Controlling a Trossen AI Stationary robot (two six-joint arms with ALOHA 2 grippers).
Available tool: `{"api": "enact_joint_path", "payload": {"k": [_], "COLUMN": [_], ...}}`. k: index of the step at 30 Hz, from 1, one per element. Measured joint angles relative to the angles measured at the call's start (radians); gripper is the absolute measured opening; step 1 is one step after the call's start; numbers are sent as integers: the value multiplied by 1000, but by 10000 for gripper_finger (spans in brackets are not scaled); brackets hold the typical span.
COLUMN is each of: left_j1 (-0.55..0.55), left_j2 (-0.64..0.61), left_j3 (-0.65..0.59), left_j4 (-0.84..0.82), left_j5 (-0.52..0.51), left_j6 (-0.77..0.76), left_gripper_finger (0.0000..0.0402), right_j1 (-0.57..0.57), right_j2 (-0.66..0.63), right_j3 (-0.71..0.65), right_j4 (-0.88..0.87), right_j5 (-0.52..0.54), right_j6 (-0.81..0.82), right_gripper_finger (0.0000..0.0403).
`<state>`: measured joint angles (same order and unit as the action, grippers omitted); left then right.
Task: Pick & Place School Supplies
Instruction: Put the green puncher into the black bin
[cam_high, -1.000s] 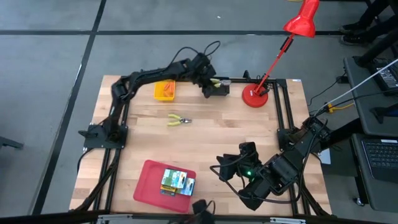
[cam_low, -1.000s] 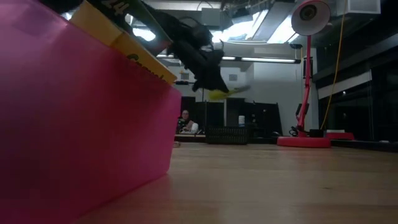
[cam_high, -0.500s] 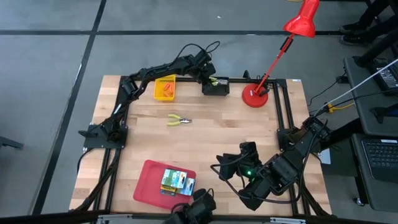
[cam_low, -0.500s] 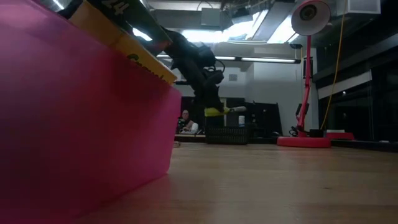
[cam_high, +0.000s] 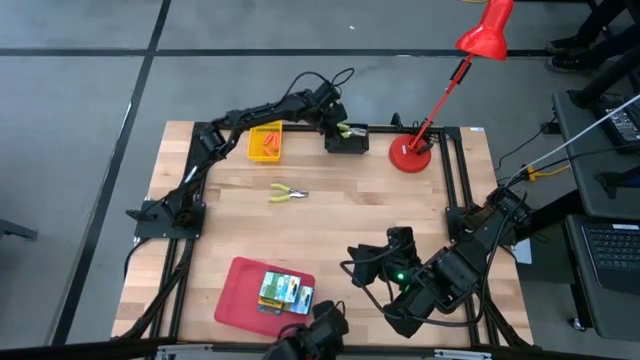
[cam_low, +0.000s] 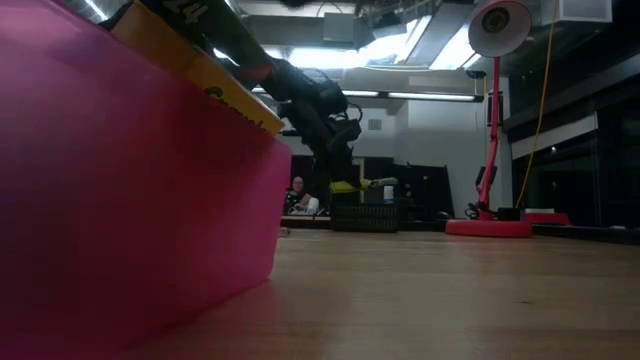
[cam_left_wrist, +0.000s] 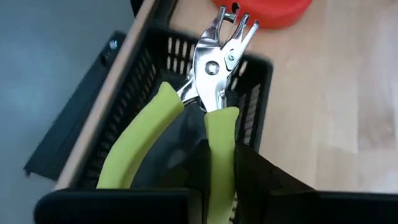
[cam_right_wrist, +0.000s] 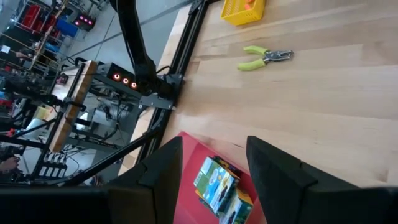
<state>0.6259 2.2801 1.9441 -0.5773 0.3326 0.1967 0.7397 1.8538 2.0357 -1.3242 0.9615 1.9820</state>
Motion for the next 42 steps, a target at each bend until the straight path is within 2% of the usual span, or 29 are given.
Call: {"api": "enact_joint_path", "payload": {"k": [23, 31, 42], "left_j1": [7, 5, 4], "left_j2": [33, 33, 21], "left_j3": [-4, -4, -3], "left_j4": [36, 50, 51], "left_j5": [-12, -10, -7], "left_j6": [5, 15, 8], "left_gripper_finger": [39, 89, 80], "right_j1": [-5, -5, -5], "right_j2": [0, 0, 0], "right_j3": [0, 0, 0], "right_j4": [14, 15, 23], "right_j5": [18, 18, 18], "right_j6": [11, 19, 19], "right_gripper_finger": [180, 181, 181]}}
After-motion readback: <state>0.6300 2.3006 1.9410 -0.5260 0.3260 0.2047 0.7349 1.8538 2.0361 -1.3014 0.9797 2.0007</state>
